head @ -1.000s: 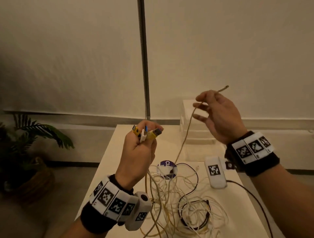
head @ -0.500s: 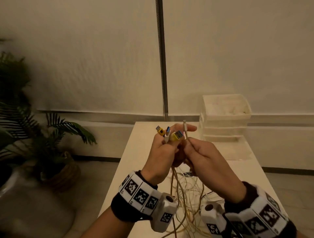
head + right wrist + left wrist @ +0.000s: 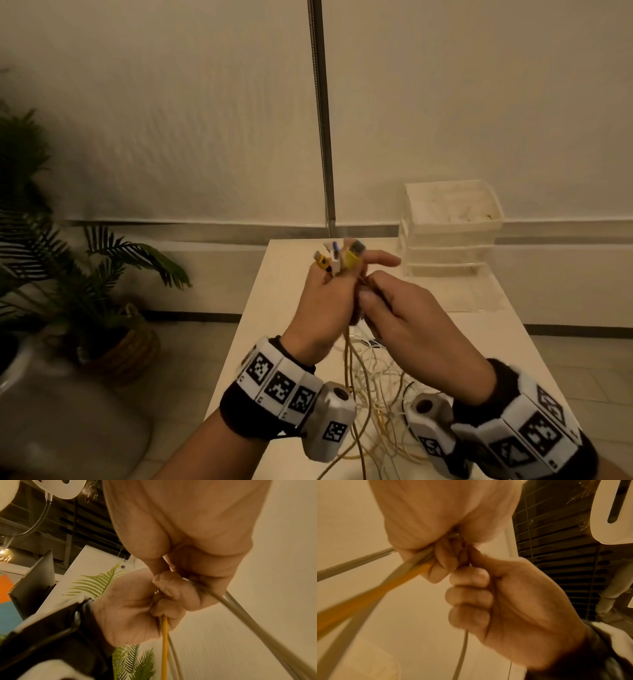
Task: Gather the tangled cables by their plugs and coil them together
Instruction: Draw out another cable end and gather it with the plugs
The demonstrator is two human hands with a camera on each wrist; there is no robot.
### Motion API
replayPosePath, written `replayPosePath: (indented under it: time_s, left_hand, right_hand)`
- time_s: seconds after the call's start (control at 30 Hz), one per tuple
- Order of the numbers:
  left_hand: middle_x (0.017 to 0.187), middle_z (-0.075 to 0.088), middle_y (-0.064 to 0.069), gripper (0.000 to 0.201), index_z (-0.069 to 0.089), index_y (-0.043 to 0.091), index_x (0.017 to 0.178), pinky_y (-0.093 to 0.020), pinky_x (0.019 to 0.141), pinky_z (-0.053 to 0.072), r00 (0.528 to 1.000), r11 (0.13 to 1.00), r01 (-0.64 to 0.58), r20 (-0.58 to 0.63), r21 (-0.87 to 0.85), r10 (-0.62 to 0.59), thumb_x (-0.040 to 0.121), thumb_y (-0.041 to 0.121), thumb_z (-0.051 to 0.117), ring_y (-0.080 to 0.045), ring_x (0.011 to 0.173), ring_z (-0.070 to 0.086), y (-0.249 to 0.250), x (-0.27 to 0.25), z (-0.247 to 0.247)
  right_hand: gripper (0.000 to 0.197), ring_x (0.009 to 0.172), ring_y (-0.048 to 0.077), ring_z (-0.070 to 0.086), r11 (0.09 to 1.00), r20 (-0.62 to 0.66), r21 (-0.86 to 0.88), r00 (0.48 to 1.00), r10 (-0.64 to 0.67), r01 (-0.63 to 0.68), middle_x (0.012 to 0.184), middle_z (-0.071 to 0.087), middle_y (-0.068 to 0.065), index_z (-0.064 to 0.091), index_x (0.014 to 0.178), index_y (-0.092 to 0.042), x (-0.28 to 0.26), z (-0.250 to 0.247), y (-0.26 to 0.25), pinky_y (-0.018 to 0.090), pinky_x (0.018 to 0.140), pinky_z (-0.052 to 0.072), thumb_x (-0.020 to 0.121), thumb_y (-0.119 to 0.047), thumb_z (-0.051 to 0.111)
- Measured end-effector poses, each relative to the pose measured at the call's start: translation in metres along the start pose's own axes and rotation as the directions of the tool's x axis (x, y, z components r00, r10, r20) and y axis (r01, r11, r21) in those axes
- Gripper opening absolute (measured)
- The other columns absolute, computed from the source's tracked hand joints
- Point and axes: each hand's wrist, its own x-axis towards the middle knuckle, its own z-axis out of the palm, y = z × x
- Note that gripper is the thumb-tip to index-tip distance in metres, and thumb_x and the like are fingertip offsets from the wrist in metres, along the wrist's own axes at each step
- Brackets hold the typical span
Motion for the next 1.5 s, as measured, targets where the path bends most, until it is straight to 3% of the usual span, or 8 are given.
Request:
replayPosePath:
  time_s: [0.17,0.3,0.47,0.67,1.0,1.2,1.4,1.5]
  left_hand:
    - [0.064,0.046,-0.008,0.045,0.046,0.01,0.069,-0.038,0.059,0.052,0.986,0.964,-0.058,-0.165,-0.258,0.015,0.083,0.052,0.04,-0.022,0.057,0.052,0.026,0.015,-0.036]
    - [0.054,0.025,0.003,0.043,0.031,0.018,0.064,-0.02,0.04,0.019,0.976,0.948,-0.11,-0.213,-0.299,0.046,0.085,0.054,0.04,-0.011,0.043,0.02,0.047,0.013,-0.065]
    - [0.052,0.048,0.006,0.032,0.054,0.019,0.071,-0.02,0.037,0.026,0.98,0.992,-0.102,-0.165,0.075,0.113,0.1,0.03,0.048,-0.01,0.04,0.033,0.039,0.011,-0.065]
    - [0.104,0.072,0.012,0.033,0.064,0.028,0.118,-0.027,0.079,0.052,0.959,0.694,-0.232,0.279,0.681,0.047,0.09,0.011,0.061,-0.003,0.092,0.066,-0.006,0.009,-0.018]
    - [0.065,0.058,0.004,0.022,0.057,0.018,0.075,-0.035,0.057,0.04,0.966,0.575,-0.258,0.2,0.777,0.162,0.089,0.002,0.052,-0.015,0.062,0.053,-0.003,0.031,-0.014]
    - [0.077,0.066,0.003,0.033,0.062,0.026,0.078,-0.029,0.055,0.04,0.94,0.764,-0.209,-0.091,0.611,0.33,0.092,0.001,0.046,-0.005,0.06,0.053,0.016,0.038,-0.022]
    - [0.065,0.057,0.009,0.033,0.067,0.038,0.065,-0.037,0.054,0.039,0.687,0.907,-0.225,-0.602,0.355,0.406,0.088,0.023,0.049,-0.016,0.054,0.048,0.054,0.056,-0.075]
    - [0.084,0.062,0.008,0.017,0.066,0.037,0.09,-0.046,0.069,0.053,0.688,0.892,-0.153,-0.603,0.425,0.405,0.091,0.024,0.055,-0.015,0.076,0.061,0.048,0.053,-0.08]
  right_hand:
    - [0.03,0.051,0.006,0.043,0.998,0.103,0.029,0.994,0.044,-0.048,0.054,0.049,-0.011,0.056,0.075,-0.023,-0.024,0.003,0.034,0.022,0.054,0.034,0.101,-0.025,0.042]
    - [0.029,0.053,0.004,0.038,0.995,0.203,0.039,0.976,0.077,-0.087,0.056,0.047,-0.009,0.055,0.075,-0.022,-0.042,-0.003,0.066,0.024,0.054,0.034,0.101,-0.024,0.043]
    - [0.029,0.054,0.003,0.039,0.996,0.148,0.024,0.986,0.08,-0.085,0.058,0.044,-0.01,0.054,0.073,-0.017,-0.038,-0.016,0.076,0.017,0.057,0.035,0.101,-0.018,0.045]
    - [0.027,0.055,0.003,0.043,0.999,0.046,-0.024,0.998,-0.037,0.038,0.059,0.05,-0.008,0.056,0.073,-0.014,0.015,-0.038,0.049,0.025,0.054,0.037,0.098,-0.019,0.046]
    - [0.032,0.054,0.012,0.045,0.95,0.138,0.288,0.987,0.085,-0.122,0.059,0.051,-0.001,0.066,0.083,-0.008,0.026,-0.038,0.052,0.026,0.055,0.039,0.102,-0.016,0.042]
    - [0.025,0.057,0.02,0.044,0.918,0.128,0.383,0.99,0.058,-0.104,0.062,0.051,0.003,0.064,0.086,-0.009,0.013,-0.025,0.075,0.025,0.057,0.04,0.099,-0.018,0.045]
    - [0.024,0.055,0.016,0.041,0.952,0.134,0.223,0.974,0.184,-0.211,0.061,0.048,0.002,0.059,0.085,-0.006,-0.003,-0.016,0.12,0.033,0.057,0.037,0.101,-0.011,0.043]
    - [0.024,0.054,0.018,0.036,0.946,0.09,0.225,0.972,0.218,-0.233,0.056,0.045,-0.003,0.059,0.084,-0.004,0.003,-0.019,0.123,0.034,0.055,0.031,0.101,-0.01,0.043]
